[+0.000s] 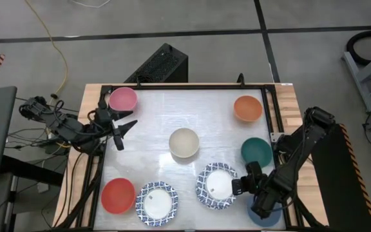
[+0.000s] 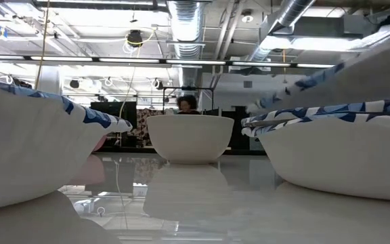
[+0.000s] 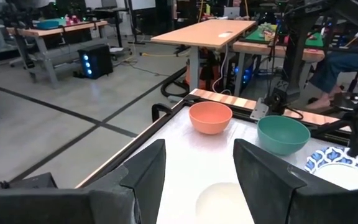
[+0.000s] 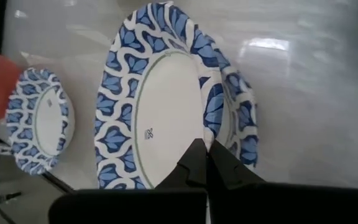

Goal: Nest bowls inside each other
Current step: Stack the white patterned bowl on top of the white patterned bowl

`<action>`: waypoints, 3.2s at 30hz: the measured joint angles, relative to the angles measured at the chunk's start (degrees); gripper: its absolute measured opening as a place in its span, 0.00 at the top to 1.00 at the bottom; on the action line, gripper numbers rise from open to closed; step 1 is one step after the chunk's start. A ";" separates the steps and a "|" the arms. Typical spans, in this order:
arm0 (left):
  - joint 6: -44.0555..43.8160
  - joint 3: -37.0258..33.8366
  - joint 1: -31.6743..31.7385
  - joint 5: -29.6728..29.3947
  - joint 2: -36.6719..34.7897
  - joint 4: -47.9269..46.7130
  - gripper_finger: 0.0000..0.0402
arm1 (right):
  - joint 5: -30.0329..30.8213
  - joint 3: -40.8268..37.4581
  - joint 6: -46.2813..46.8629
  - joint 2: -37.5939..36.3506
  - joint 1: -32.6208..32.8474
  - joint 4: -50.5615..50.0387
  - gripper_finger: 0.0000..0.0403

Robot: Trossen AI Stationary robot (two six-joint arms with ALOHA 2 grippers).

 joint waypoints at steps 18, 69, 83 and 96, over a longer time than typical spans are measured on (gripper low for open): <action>0.26 0.00 0.00 0.02 0.02 -0.02 0.56 | -1.66 0.01 0.40 6.12 0.02 6.05 0.98; -3.69 0.02 -0.02 6.58 0.02 -4.28 0.56 | -10.59 0.00 -5.94 8.87 -3.50 4.46 0.66; -13.30 0.04 0.34 30.66 1.19 -10.23 0.56 | -4.82 0.00 -11.37 5.80 -6.72 8.28 0.66; -25.04 0.04 4.01 52.97 19.10 -19.05 0.56 | 2.48 0.04 -13.49 0.24 -7.13 8.08 0.66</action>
